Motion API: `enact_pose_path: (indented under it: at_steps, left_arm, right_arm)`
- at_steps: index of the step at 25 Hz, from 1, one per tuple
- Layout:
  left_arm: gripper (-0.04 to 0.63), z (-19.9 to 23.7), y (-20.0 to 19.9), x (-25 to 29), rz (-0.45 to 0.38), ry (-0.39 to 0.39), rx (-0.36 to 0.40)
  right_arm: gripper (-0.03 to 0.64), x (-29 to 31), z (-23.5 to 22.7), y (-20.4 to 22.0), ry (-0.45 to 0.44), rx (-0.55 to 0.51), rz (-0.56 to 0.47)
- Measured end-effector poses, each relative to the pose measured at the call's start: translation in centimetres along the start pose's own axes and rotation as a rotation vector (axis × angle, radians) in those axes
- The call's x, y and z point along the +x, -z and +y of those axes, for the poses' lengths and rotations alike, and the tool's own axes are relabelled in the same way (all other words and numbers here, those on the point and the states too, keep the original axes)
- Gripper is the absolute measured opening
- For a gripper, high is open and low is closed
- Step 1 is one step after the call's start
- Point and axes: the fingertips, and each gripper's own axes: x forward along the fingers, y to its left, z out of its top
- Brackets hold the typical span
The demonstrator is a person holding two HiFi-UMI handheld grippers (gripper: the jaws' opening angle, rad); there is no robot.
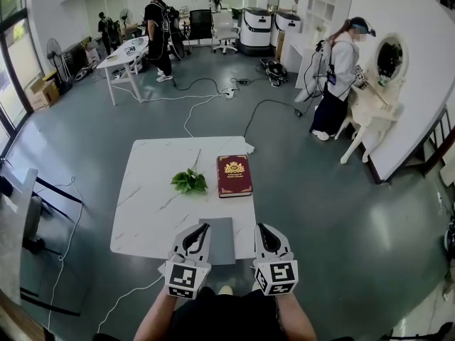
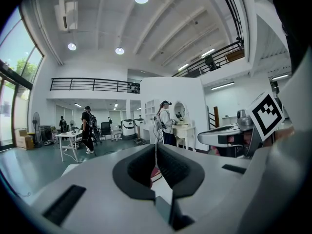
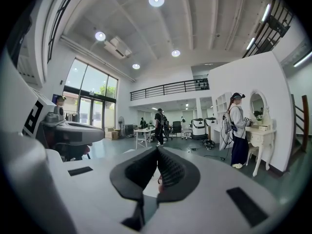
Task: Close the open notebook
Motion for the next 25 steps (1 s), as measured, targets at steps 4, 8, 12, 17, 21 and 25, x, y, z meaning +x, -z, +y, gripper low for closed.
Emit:
enact_pose_path:
  at_steps: [4,8,12,17,21,25]
  left_arm:
    - [0.029,-0.10,0.16,0.12,-0.001,0.001,-0.001]
    - [0.029,-0.08,0.26,0.22,0.001,0.003,-0.001]
    - [0.029,0.08,0.31,0.27,-0.001,0.004,-0.001]
    - [0.029,0.12,-0.13,0.19,-0.001,0.002,-0.002]
    - [0.029,0.05,-0.21,0.05,0.002,0.002,-0.001]
    - [0.029,0.06,-0.04,0.06,0.003,0.001,0.001]
  right_arm:
    - [0.017,0.09,0.03,0.15,-0.004,-0.006,0.001]
    - [0.017,0.18,0.04,0.22,-0.003,-0.006,0.001]
    - [0.017,0.35,0.11,0.15,-0.003,-0.008,-0.001]
    - [0.017,0.25,0.26,-0.32,-0.010,-0.008,-0.001]
    - [0.017,0.18,0.43,-0.46,-0.016,-0.010,0.001]
    - [0.017,0.21,0.52,-0.31,-0.020,-0.009,0.001]
